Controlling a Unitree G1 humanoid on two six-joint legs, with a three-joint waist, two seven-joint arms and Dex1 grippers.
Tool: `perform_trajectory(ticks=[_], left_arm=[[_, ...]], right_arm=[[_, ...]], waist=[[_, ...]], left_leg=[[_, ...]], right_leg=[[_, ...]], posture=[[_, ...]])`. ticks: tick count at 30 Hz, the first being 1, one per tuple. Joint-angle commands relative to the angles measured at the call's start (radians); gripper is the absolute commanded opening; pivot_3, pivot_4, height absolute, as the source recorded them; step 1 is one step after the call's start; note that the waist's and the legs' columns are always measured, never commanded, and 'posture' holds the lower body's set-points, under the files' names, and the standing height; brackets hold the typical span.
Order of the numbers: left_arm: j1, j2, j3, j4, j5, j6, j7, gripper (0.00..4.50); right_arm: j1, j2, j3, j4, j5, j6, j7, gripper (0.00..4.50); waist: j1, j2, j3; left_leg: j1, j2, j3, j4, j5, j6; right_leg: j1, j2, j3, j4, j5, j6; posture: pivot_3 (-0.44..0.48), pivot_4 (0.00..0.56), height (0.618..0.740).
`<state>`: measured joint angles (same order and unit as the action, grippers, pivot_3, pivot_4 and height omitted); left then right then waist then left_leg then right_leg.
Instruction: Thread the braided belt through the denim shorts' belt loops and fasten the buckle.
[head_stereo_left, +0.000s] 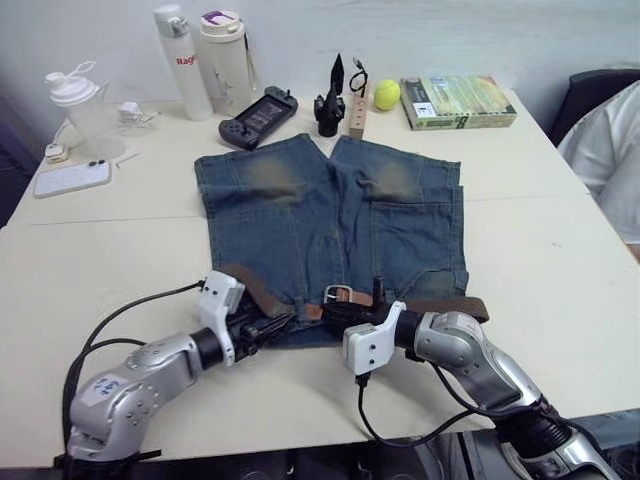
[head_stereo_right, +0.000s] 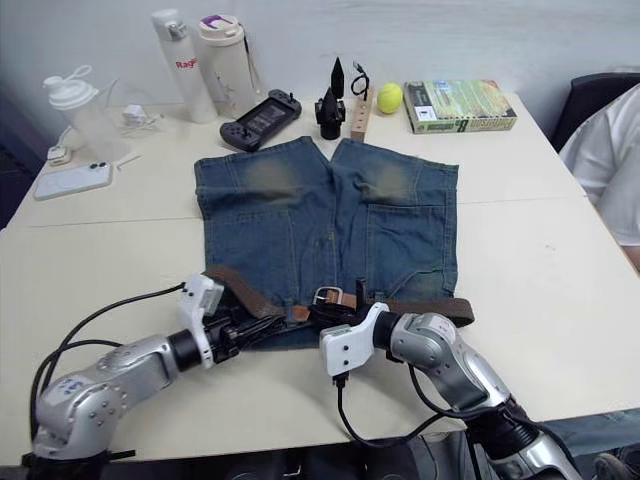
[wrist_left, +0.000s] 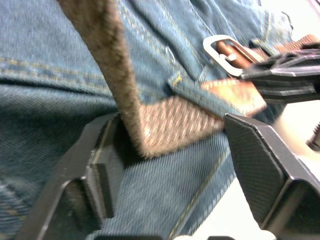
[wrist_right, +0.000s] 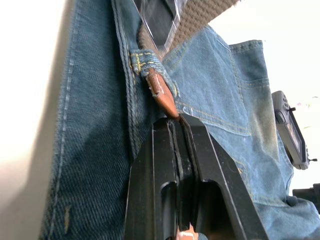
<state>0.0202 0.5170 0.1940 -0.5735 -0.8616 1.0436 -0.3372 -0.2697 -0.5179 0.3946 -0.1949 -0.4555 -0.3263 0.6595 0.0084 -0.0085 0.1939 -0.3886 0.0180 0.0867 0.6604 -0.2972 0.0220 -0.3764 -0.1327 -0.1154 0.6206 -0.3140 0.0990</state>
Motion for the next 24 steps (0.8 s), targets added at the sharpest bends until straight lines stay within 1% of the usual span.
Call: perform_trajectory(ticks=[1, 4, 8, 10, 12, 14, 15, 18, 19, 21, 22, 23, 24], left_arm=[[0.053, 0.072, 0.098, -0.066, -0.131, 0.03, -0.097, 3.45], [0.087, 0.152, 0.162, -0.069, -0.203, 0.026, -0.185, 3.45], [0.116, 0.258, 0.256, -0.033, -0.251, -0.021, -0.367, 3.45], [0.083, 0.307, 0.321, 0.022, -0.324, -0.014, -0.446, 3.45], [0.036, 0.342, 0.359, 0.086, -0.379, -0.007, -0.483, 3.45], [-0.113, 0.363, 0.334, 0.26, -0.319, -0.044, -0.466, 3.45], [-0.165, 0.368, 0.319, 0.322, -0.291, -0.057, -0.462, 3.45], [-0.314, 0.381, 0.164, 0.517, -0.075, -0.166, -0.473, 3.45], [-0.352, 0.379, 0.098, 0.576, 0.007, -0.216, -0.484, 3.21], [-0.4, 0.369, 0.022, 0.653, 0.104, -0.28, -0.508, 2.74], [-0.43, 0.36, -0.01, 0.696, 0.145, -0.312, -0.522, 2.28], [-0.465, 0.347, -0.039, 0.745, 0.185, -0.344, -0.532, 1.93], [-0.497, 0.337, -0.076, 0.787, 0.231, -0.387, -0.551, 1.39]], right_arm=[[0.001, -0.001, -0.01, -0.032, 0.008, -0.011, -0.014, 0.0], [-0.001, -0.002, -0.012, -0.029, 0.008, -0.013, -0.019, 0.0], [0.0, -0.004, -0.013, -0.025, 0.007, -0.02, -0.027, 0.0], [-0.002, -0.003, -0.012, -0.023, 0.007, -0.021, -0.031, 0.0], [-0.003, -0.002, -0.01, -0.021, 0.006, -0.021, -0.034, 0.0], [-0.003, -0.002, -0.009, -0.022, 0.005, -0.023, -0.035, 0.0], [-0.005, -0.001, -0.008, -0.021, 0.005, -0.022, -0.035, 0.0], [-0.008, 0.001, -0.007, -0.021, 0.005, -0.022, -0.035, 0.0], [-0.009, 0.002, -0.007, -0.022, 0.006, -0.021, -0.035, 0.0], [-0.009, 0.001, -0.007, -0.024, 0.006, -0.021, -0.035, 0.0], [-0.009, 0.001, -0.007, -0.026, 0.007, -0.02, -0.034, 0.0], [-0.008, 0.0, -0.008, -0.028, 0.008, -0.019, -0.033, 0.0], [-0.007, 0.0, -0.01, -0.031, 0.008, -0.017, -0.032, 0.0]], waist=[[-0.008, 0.0, 0.0], [-0.008, 0.0, 0.0], [-0.01, 0.0, 0.0], [-0.009, 0.0, 0.0], [-0.008, 0.0, 0.001], [-0.007, 0.001, 0.001], [-0.002, 0.001, 0.001], [-0.008, 0.001, 0.001], [-0.009, 0.001, 0.001], [-0.01, 0.0, 0.001], [-0.011, 0.0, 0.001], [-0.012, -0.001, 0.001], [-0.012, -0.002, 0.001]], left_leg=[[0.0, 0.0, 0.0, 0.0, 0.0, 0.0], [0.0, 0.0, 0.0, 0.0, 0.0, 0.0], [0.0, 0.0, 0.0, 0.001, -0.001, -0.002], [0.0, 0.0, 0.0, 0.001, -0.001, -0.002], [0.0, 0.001, -0.001, 0.001, -0.002, -0.003], [0.0, 0.001, -0.001, 0.001, -0.001, -0.003], [0.0, 0.001, -0.001, 0.001, -0.001, -0.003], [0.001, 0.0, -0.001, 0.001, -0.001, -0.004], [0.001, -0.001, -0.001, 0.001, -0.001, -0.003], [0.001, -0.002, 0.001, 0.0, -0.001, -0.003], [0.001, -0.001, 0.003, -0.001, -0.001, -0.003], [0.0, -0.001, 0.004, -0.001, -0.001, -0.002], [-0.001, -0.001, 0.006, -0.001, -0.001, -0.002]], right_leg=[[0.0, 0.0, 0.0, 0.0, 0.0, 0.0], [0.0, 0.0, 0.0, 0.0, -0.001, -0.001], [0.0, 0.0, 0.0, -0.001, -0.001, -0.002], [-0.001, 0.0, -0.001, -0.001, -0.002, -0.003], [-0.001, 0.0, -0.001, 0.0, -0.003, -0.004], [-0.002, 0.0, -0.001, 0.0, -0.003, -0.004], [-0.001, 0.0, -0.001, 0.001, -0.003, -0.004], [-0.001, 0.002, -0.001, 0.004, -0.004, -0.004], [-0.002, 0.003, -0.001, 0.004, -0.004, -0.003], [-0.003, 0.004, -0.002, 0.006, -0.004, -0.003], [-0.004, 0.005, -0.002, 0.007, -0.004, -0.003], [-0.005, 0.005, -0.002, 0.007, -0.004, -0.003], [-0.007, 0.006, -0.003, 0.008, -0.004, -0.002]], posture=[[0.0, 0.15, 0.72], [0.0, 0.15, 0.72], [0.0, 0.15, 0.72], [0.0, 0.15, 0.72], [0.0, 0.15, 0.72], [0.0, 0.15, 0.72], [0.0, 0.15, 0.72], [0.0, 0.15, 0.72], [0.0, 0.15, 0.72], [0.0, 0.15, 0.72], [0.0, 0.15, 0.72], [0.0, 0.15, 0.72], [0.0, 0.15, 0.72]])
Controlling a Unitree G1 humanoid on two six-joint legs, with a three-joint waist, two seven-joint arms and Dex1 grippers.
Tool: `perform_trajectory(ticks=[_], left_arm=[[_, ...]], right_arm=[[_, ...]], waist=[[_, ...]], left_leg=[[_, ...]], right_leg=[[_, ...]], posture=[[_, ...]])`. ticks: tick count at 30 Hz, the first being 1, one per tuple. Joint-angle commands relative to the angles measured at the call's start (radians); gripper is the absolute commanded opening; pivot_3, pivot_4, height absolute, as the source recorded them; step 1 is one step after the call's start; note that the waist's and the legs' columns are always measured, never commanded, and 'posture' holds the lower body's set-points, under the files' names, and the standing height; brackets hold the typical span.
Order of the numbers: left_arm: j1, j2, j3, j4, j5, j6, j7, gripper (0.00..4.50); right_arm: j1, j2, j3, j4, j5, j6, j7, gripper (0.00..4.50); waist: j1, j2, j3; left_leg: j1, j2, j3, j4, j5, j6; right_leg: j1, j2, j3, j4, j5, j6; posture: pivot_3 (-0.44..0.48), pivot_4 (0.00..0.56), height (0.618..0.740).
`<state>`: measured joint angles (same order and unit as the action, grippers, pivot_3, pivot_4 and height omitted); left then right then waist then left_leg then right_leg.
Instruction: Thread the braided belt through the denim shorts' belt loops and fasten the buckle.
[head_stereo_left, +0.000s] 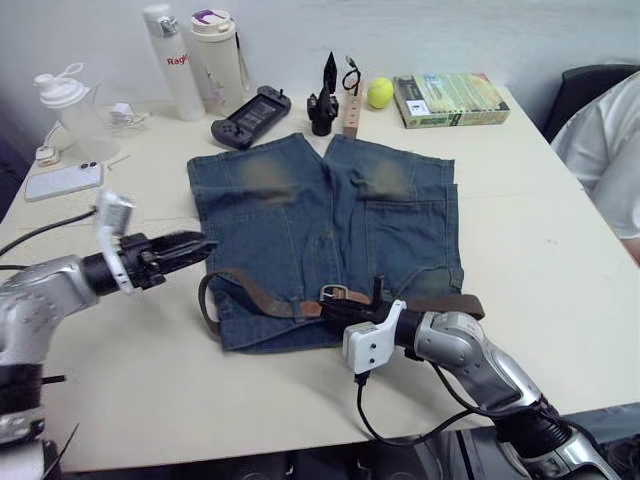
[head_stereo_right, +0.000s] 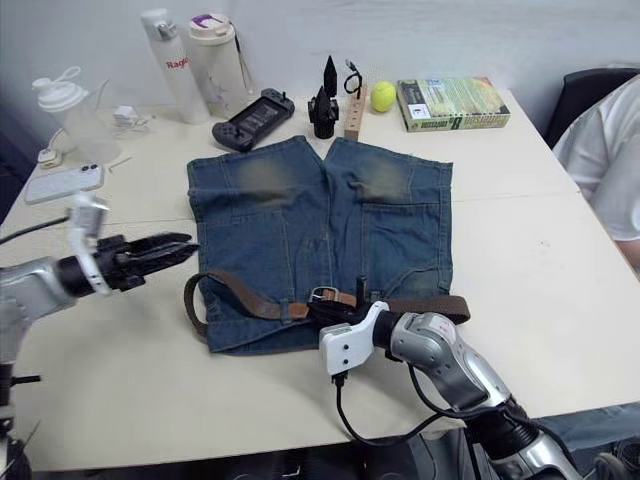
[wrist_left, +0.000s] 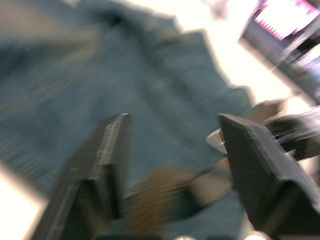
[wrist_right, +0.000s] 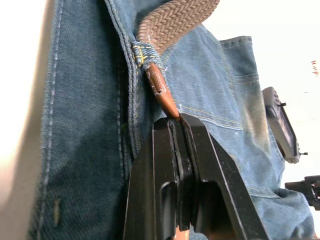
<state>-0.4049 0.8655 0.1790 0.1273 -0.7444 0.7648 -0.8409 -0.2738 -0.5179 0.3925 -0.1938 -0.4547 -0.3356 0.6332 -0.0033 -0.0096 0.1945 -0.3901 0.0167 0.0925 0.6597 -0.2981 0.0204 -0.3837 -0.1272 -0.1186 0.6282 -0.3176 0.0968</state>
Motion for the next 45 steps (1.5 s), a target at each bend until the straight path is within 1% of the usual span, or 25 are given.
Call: perform_trajectory(ticks=[1, 2, 3, 6, 9, 14, 16, 21, 24, 29, 34, 37, 45], left_arm=[[-0.104, -0.022, -0.112, 0.133, 0.177, -0.163, -0.067, 0.94], [-0.126, -0.029, -0.145, 0.166, 0.221, -0.202, -0.083, 0.44], [-0.14, -0.034, -0.168, 0.192, 0.254, -0.234, -0.099, 0.07], [-0.166, -0.044, -0.233, 0.257, 0.352, -0.344, -0.158, 0.07], [-0.158, -0.042, -0.278, 0.288, 0.429, -0.43, -0.204, 0.07], [-0.137, -0.049, -0.327, 0.347, 0.544, -0.552, -0.221, 0.07], [-0.132, -0.056, -0.335, 0.371, 0.575, -0.595, -0.218, 0.07], [-0.119, -0.069, -0.339, 0.395, 0.611, -0.66, -0.223, 0.07], [-0.121, -0.077, -0.338, 0.414, 0.622, -0.685, -0.22, 0.07], [-0.106, -0.085, -0.338, 0.414, 0.635, -0.721, -0.225, 0.07], [-0.102, -0.092, -0.336, 0.426, 0.651, -0.755, -0.223, 0.07], [-0.104, -0.1, -0.337, 0.438, 0.658, -0.775, -0.223, 0.07], [-0.106, -0.107, -0.334, 0.465, 0.682, -0.85, -0.215, 0.07]], right_arm=[[-0.002, -0.002, -0.01, -0.036, 0.008, -0.005, -0.005, 0.0], [-0.001, -0.002, -0.012, -0.039, 0.008, -0.004, -0.005, 0.0], [0.0, -0.003, -0.013, -0.041, 0.009, -0.003, -0.004, 0.0], [0.005, -0.004, -0.018, -0.051, 0.008, 0.006, -0.004, 0.0], [0.009, -0.009, -0.026, -0.061, 0.012, 0.013, -0.004, 0.0], [0.009, -0.025, -0.045, -0.094, 0.044, 0.03, 0.017, 0.0], [0.004, -0.049, -0.064, -0.117, 0.072, 0.036, 0.038, 0.0], [0.003, -0.128, -0.141, -0.184, 0.192, 0.064, 0.113, 0.0], [-0.004, -0.161, -0.194, -0.208, 0.248, 0.083, 0.133, 0.0], [-0.02, -0.268, -0.345, -0.135, 0.384, 0.074, 0.186, 0.0], [-0.023, -0.339, -0.454, -0.042, 0.531, 0.078, 0.257, 0.0], [-0.022, -0.362, -0.469, -0.014, 0.58, 0.078, 0.297, 0.0], [-0.038, -0.349, -0.482, -0.04, 0.673, 0.184, 0.3, 0.0]], waist=[[0.001, -0.002, 0.0], [0.001, -0.003, 0.0], [0.001, -0.003, 0.0], [0.001, -0.003, 0.0], [0.0, -0.003, 0.0], [0.001, -0.004, 0.0], [0.001, -0.004, -0.001], [0.002, -0.005, -0.001], [0.002, -0.005, -0.002], [0.003, -0.005, -0.002], [0.002, -0.005, -0.002], [0.002, -0.004, -0.002], [0.003, -0.003, -0.003]], left_leg=[[-0.001, 0.0, 0.0, 0.0, 0.0, 0.0], [-0.002, 0.001, 0.001, 0.001, 0.0, 0.0], [-0.003, 0.001, 0.002, 0.001, 0.0, 0.001], [-0.004, 0.001, 0.003, 0.002, 0.001, 0.001], [-0.006, 0.001, 0.004, 0.002, 0.001, 0.001], [-0.006, 0.001, 0.004, 0.004, 0.001, 0.002], [-0.005, 0.001, 0.004, 0.004, 0.001, 0.002], [-0.002, 0.0, 0.004, 0.004, 0.001, 0.003], [-0.001, 0.0, 0.004, 0.004, 0.001, 0.003], [-0.001, 0.0, 0.005, 0.004, 0.0, 0.005], [0.002, 0.0, 0.005, 0.004, 0.0, 0.005], [0.003, 0.0, 0.004, 0.004, -0.001, 0.006], [0.004, 0.0, 0.004, 0.005, -0.001, 0.007]], right_leg=[[-0.001, 0.0, -0.001, 0.0, 0.0, 0.0], [-0.003, 0.0, 0.0, 0.001, 0.0, 0.0], [-0.004, 0.001, 0.0, 0.001, 0.0, 0.0], [-0.006, 0.001, 0.001, 0.004, 0.0, 0.0], [-0.009, 0.001, 0.002, 0.005, 0.0, 0.0], [-0.009, -0.001, 0.001, 0.007, 0.0, 0.0], [-0.009, -0.001, 0.001, 0.008, 0.0, 0.0], [-0.007, -0.003, 0.001, 0.009, 0.0, 0.0], [-0.006, -0.004, 0.002, 0.009, 0.0, 0.0], [-0.005, -0.004, 0.001, 0.009, 0.0, 0.0], [-0.002, -0.005, 0.0, 0.009, 0.0, 0.0], [0.0, -0.005, 0.0, 0.008, 0.0, 0.0], [0.002, -0.007, -0.001, 0.008, 0.0, 0.001]], posture=[[0.0, 0.15, 0.72], [0.0, 0.15, 0.72], [0.0, 0.15, 0.72], [0.0, 0.15, 0.72], [0.0, 0.15, 0.72], [0.0, 0.15, 0.72], [0.0, 0.15, 0.72], [0.0, 0.15, 0.72], [0.0, 0.15, 0.72], [0.0, 0.15, 0.72], [0.0, 0.15, 0.72], [0.0, 0.15, 0.72], [0.0, 0.15, 0.72]])
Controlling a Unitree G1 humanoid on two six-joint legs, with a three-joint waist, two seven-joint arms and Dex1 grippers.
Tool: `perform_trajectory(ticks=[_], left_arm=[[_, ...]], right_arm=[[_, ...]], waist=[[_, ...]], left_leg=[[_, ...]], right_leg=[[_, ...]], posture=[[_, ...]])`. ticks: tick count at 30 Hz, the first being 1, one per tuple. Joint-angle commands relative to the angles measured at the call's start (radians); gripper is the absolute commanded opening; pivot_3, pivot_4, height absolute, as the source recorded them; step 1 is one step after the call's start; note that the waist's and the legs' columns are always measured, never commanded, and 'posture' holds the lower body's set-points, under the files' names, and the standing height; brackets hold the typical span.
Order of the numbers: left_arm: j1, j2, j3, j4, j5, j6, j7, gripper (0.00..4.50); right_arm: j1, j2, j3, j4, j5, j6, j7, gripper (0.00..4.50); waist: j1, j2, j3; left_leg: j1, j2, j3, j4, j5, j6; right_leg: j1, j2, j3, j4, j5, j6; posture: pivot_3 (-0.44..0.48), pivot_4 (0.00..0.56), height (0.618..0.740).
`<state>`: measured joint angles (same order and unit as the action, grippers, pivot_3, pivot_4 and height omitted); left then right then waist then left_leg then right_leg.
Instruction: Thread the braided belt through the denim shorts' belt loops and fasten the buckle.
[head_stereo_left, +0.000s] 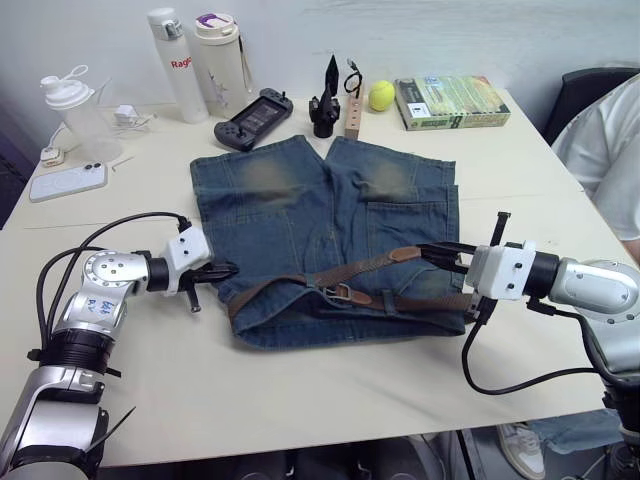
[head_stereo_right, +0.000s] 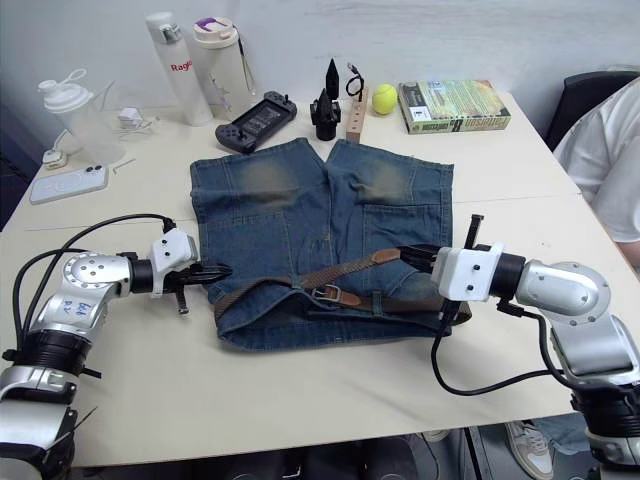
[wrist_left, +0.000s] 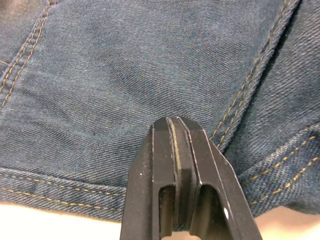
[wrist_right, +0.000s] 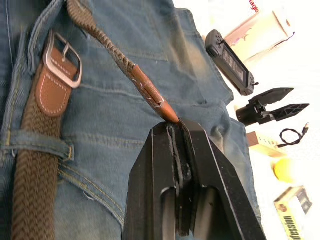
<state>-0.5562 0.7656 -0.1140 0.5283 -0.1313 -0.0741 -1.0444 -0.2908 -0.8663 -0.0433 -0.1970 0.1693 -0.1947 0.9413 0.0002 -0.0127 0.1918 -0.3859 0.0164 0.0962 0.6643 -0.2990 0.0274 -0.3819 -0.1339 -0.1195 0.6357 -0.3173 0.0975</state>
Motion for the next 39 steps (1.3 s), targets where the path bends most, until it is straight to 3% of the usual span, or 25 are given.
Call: perform_trajectory(ticks=[1, 6, 12, 13, 16, 19, 21, 22, 23, 30, 39], left_arm=[[0.045, -0.008, -0.039, 0.066, 0.07, -0.019, -0.011, 0.07], [0.041, -0.023, 0.004, 0.029, 0.038, -0.052, 0.008, 0.07], [0.064, -0.005, 0.125, -0.214, -0.144, 0.116, -0.054, 0.07], [0.063, 0.006, 0.154, -0.28, -0.203, 0.192, -0.066, 0.75], [0.054, 0.023, 0.208, -0.42, -0.335, 0.374, -0.077, 1.52], [0.064, 0.023, 0.242, -0.596, -0.489, 0.583, -0.058, 2.87], [0.081, 0.029, 0.24, -0.682, -0.532, 0.651, -0.052, 3.47], [0.089, 0.026, 0.231, -0.714, -0.53, 0.663, -0.04, 4.11], [0.097, 0.018, 0.222, -0.743, -0.526, 0.673, -0.021, 4.32], [0.103, -0.046, 0.101, -0.792, -0.316, 0.591, 0.151, 4.32], [0.112, -0.109, 0.051, -0.813, -0.238, 0.593, 0.24, 4.32]], right_arm=[[-0.022, -0.001, -0.046, -0.041, 0.055, 0.053, -0.008, 0.0], [-0.047, 0.03, 0.004, -0.131, 0.082, 0.154, -0.014, 0.0], [-0.117, 0.102, 0.103, -0.231, 0.098, 0.335, -0.035, 0.0], [-0.128, 0.114, 0.118, -0.236, 0.094, 0.356, -0.039, 0.0], [-0.158, 0.143, 0.152, -0.238, 0.079, 0.404, -0.054, 0.0], [-0.191, 0.176, 0.189, -0.219, 0.041, 0.423, -0.073, 0.0], [-0.205, 0.183, 0.21, -0.208, 0.008, 0.427, -0.079, 0.0], [-0.209, 0.186, 0.219, -0.205, -0.004, 0.426, -0.081, 0.0], [-0.213, 0.19, 0.225, -0.204, -0.011, 0.427, -0.083, 0.0], [-0.233, 0.215, 0.248, -0.218, -0.037, 0.449, -0.093, 0.0], [-0.236, 0.232, 0.252, -0.238, -0.047, 0.469, -0.102, 0.0]], waist=[[0.0, 0.0, 0.0], [-0.001, 0.0, 0.0], [0.0, 0.0, 0.0], [0.001, 0.0, 0.0], [-0.002, -0.001, 0.001], [-0.001, -0.001, 0.001], [-0.002, -0.001, 0.001], [-0.001, -0.001, 0.001], [-0.001, -0.001, 0.001], [0.001, -0.001, 0.001], [0.001, -0.001, 0.001]], left_leg=[[0.0, 0.0, 0.0, 0.0, 0.0, 0.0], [0.0, 0.0, 0.0, 0.0, 0.0, 0.0], [-0.005, 0.001, -0.001, 0.001, 0.0, 0.0], [-0.008, 0.0, -0.002, 0.001, 0.0, 0.0], [-0.017, 0.001, -0.003, 0.007, 0.0, 0.0], [-0.018, 0.001, -0.005, 0.01, 0.0, 0.0], [-0.018, 0.001, -0.005, 0.01, 0.0, 0.0], [-0.018, 0.001, -0.005, 0.01, 0.0, 0.0], [-0.018, 0.001, -0.005, 0.01, 0.0, 0.0], [-0.018, 0.0, -0.005, 0.011, 0.0, 0.0], [-0.018, 0.0, -0.005, 0.01, 0.0, 0.001]], right_leg=[[0.0, 0.0, 0.0, 0.0, 0.0, 0.0], [0.0, -0.001, 0.0, 0.0, 0.0, 0.0], [-0.004, -0.001, 0.0, 0.0, 0.0, 0.0], [-0.007, 0.0, -0.001, 0.001, 0.0, 0.0], [-0.012, 0.001, -0.003, 0.002, 0.0, 0.001], [-0.012, 0.001, -0.004, 0.002, 0.0, 0.001], [-0.011, 0.001, -0.004, 0.002, 0.0, 0.001], [-0.011, 0.001, -0.004, 0.002, 0.0, 0.001], [-0.011, 0.001, -0.003, 0.002, 0.0, 0.001], [-0.011, 0.003, -0.003, 0.002, 0.001, 0.001], [-0.011, 0.003, -0.004, 0.002, 0.001, 0.001]], posture=[[0.0, 0.15, 0.72], [0.0, 0.15, 0.72], [0.0, 0.15, 0.72], [0.0, 0.15, 0.72], [0.0, 0.15, 0.72], [0.0, 0.15, 0.72], [0.0, 0.15, 0.72], [0.0, 0.15, 0.72], [0.0, 0.15, 0.72], [0.0, 0.15, 0.72], [0.0, 0.15, 0.72]])
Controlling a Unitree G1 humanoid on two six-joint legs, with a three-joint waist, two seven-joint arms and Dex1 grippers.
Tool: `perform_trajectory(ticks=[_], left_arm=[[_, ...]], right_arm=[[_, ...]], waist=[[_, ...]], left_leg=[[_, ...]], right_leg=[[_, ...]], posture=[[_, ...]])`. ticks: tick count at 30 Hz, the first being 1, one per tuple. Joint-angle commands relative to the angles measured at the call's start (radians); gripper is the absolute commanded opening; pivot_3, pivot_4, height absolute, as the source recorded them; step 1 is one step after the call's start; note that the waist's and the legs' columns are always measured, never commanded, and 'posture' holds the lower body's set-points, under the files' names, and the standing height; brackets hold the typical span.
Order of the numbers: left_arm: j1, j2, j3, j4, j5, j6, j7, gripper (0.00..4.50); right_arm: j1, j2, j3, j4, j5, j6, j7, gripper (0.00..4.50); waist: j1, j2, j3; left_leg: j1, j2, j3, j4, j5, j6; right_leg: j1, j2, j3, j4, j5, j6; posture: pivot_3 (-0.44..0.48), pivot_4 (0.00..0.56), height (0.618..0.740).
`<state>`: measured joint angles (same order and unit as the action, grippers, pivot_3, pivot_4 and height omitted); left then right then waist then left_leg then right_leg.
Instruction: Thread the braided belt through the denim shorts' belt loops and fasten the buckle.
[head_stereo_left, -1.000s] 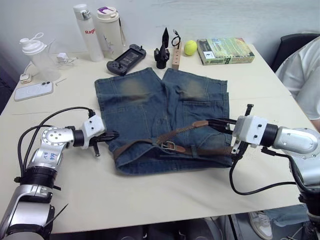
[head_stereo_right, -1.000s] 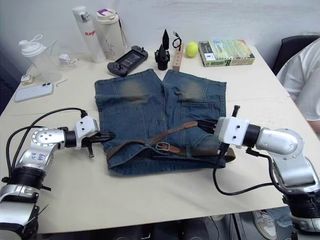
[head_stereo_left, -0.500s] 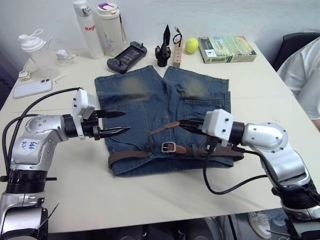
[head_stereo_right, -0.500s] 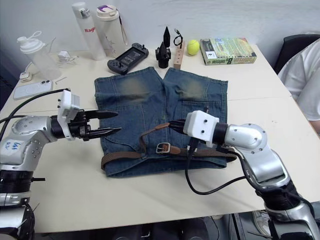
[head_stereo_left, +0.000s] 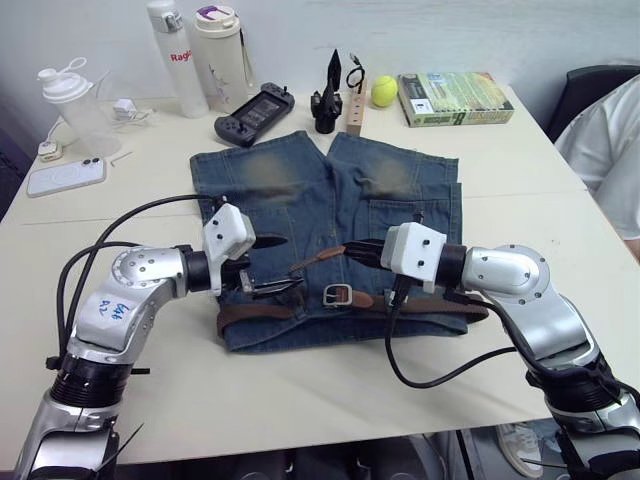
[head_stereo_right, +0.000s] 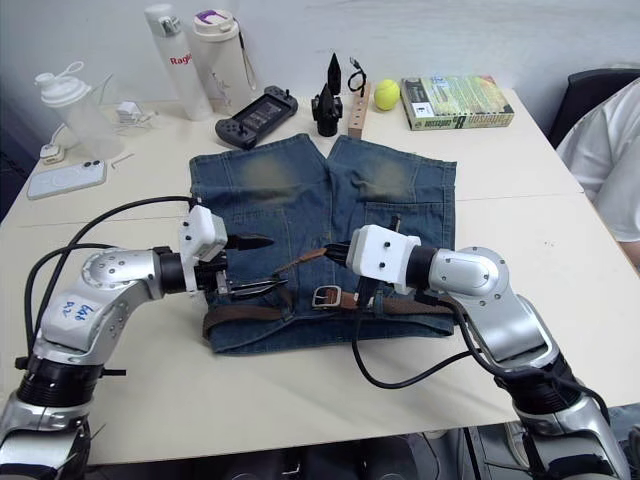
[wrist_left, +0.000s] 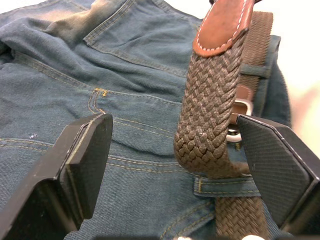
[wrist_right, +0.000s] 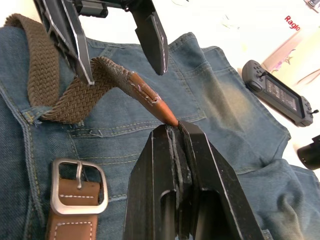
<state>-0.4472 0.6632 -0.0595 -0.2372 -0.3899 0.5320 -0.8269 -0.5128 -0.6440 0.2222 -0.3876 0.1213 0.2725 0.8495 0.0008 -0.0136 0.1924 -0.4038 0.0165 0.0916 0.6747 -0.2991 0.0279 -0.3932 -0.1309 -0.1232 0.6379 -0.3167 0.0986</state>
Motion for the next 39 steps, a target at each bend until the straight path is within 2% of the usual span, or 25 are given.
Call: perform_trajectory(ticks=[1, 2, 3, 5, 12, 20, 22, 23, 26, 27, 28, 33, 39], left_arm=[[0.004, -0.008, -0.004, -0.049, 0.025, -0.012, 0.025, 4.32], [0.006, -0.008, -0.006, -0.046, 0.032, -0.014, 0.027, 4.32], [0.007, -0.011, -0.006, -0.044, 0.035, -0.013, 0.03, 3.77], [0.009, -0.014, -0.006, -0.044, 0.038, -0.01, 0.032, 3.06], [0.012, -0.031, -0.007, -0.056, 0.039, 0.007, 0.043, 0.02], [0.028, -0.062, -0.003, -0.081, 0.035, 0.036, 0.086, 0.02], [0.031, -0.067, 0.001, -0.08, 0.04, 0.039, 0.099, 0.0], [0.033, -0.068, 0.003, -0.08, 0.039, 0.042, 0.104, 0.0], [0.044, -0.071, 0.018, -0.09, 0.032, 0.058, 0.123, 0.0], [0.045, -0.071, 0.025, -0.092, 0.029, 0.063, 0.129, 0.0], [0.043, -0.071, 0.033, -0.09, 0.028, 0.068, 0.135, 0.0], [0.006, -0.074, 0.067, -0.066, 0.018, 0.087, 0.152, 0.0], [-0.016, -0.074, 0.071, -0.055, 0.019, 0.093, 0.149, 0.0]], right_arm=[[-0.013, 0.011, -0.014, -0.049, 0.0, 0.004, -0.01, 0.0], [-0.014, 0.013, -0.014, -0.05, -0.001, 0.005, -0.01, 0.0], [-0.014, 0.014, -0.014, -0.05, -0.002, 0.006, -0.01, 0.0], [-0.015, 0.015, -0.014, -0.051, -0.003, 0.009, -0.011, 0.0], [-0.014, 0.02, -0.015, -0.048, -0.004, 0.019, -0.013, 0.0], [-0.011, 0.054, -0.042, -0.057, 0.027, 0.101, -0.052, 0.0], [-0.003, 0.054, -0.05, -0.066, 0.042, 0.141, -0.052, 0.74], [0.003, 0.048, -0.052, -0.072, 0.043, 0.158, -0.051, 0.95], [0.048, 0.027, -0.079, -0.111, 0.048, 0.203, -0.064, 2.36], [0.076, 0.009, -0.089, -0.136, 0.063, 0.219, -0.048, 3.02], [0.103, -0.007, -0.098, -0.16, 0.082, 0.236, -0.032, 3.36], [0.223, -0.061, -0.065, -0.245, 0.101, 0.264, -0.007, 3.36], [0.293, -0.022, 0.033, -0.192, -0.004, 0.246, -0.096, 3.36]], waist=[[0.0, 0.0, 0.0], [0.0, 0.0, 0.0], [0.0, 0.0, 0.0], [0.0, 0.0, 0.0], [0.0, 0.0, 0.0], [0.001, 0.0, 0.0], [0.001, 0.0, 0.0], [0.001, 0.0, 0.0], [0.003, 0.0, 0.0], [0.003, 0.0, 0.0], [0.006, 0.0, 0.0], [0.013, 0.0, 0.0], [0.014, 0.0, 0.0]], left_leg=[[0.0, 0.0, 0.0, 0.0, 0.0, 0.0], [0.0, 0.0, 0.0, 0.0, 0.0, 0.0], [0.0, 0.0, 0.0, 0.0, 0.0, 0.0], [0.0, 0.0, 0.0, 0.0, 0.0, 0.0], [0.0, 0.0, 0.0, 0.0, 0.0, 0.0], [0.0, 0.0, 0.0, 0.0, 0.0, 0.0], [0.0, 0.0, 0.0, 0.0, 0.0, 0.0], [0.0, 0.0, 0.0, 0.0, 0.0, 0.0], [0.0, 0.0, 0.0, 0.0, 0.0, 0.0], [0.0, 0.0, 0.0, 0.0, 0.0, 0.0], [0.0, 0.0, 0.0, 0.0, 0.0, 0.0], [0.0, 0.0, 0.0, 0.0, 0.0, 0.0], [0.0, 0.0, 0.0, 0.001, 0.0, 0.0]], right_leg=[[0.0, 0.0, 0.0, 0.0, 0.0, 0.0], [0.0, 0.0, 0.0, 0.0, 0.0, 0.0], [0.0, 0.0, 0.0, 0.0, 0.0, 0.0], [0.0, 0.0, 0.0, 0.0, 0.0, 0.0], [0.0, 0.0, 0.0, 0.0, 0.0, 0.0], [0.0, 0.0, 0.0, 0.0, 0.0, 0.0], [0.0, 0.0, 0.0, 0.0, 0.0, 0.0], [0.0, 0.0, 0.0, 0.0, 0.0, 0.0], [0.0, 0.0, 0.0, 0.0, 0.0, 0.0], [0.0, 0.0, 0.0, 0.0, 0.0, 0.0], [0.0, 0.0, 0.0, 0.0, 0.0, 0.0], [0.0, 0.0, 0.0, 0.0, 0.0, 0.0], [0.0, 0.0, 0.0, 0.0, 0.0, 0.0]], posture=[[0.0, 0.15, 0.72], [0.0, 0.15, 0.72], [0.0, 0.15, 0.72], [0.0, 0.15, 0.72], [0.0, 0.15, 0.72], [0.0, 0.15, 0.72], [0.0, 0.15, 0.72], [0.0, 0.15, 0.72], [0.0, 0.15, 0.72], [0.0, 0.15, 0.72], [0.0, 0.15, 0.72], [0.0, 0.15, 0.72], [0.0, 0.15, 0.72]])
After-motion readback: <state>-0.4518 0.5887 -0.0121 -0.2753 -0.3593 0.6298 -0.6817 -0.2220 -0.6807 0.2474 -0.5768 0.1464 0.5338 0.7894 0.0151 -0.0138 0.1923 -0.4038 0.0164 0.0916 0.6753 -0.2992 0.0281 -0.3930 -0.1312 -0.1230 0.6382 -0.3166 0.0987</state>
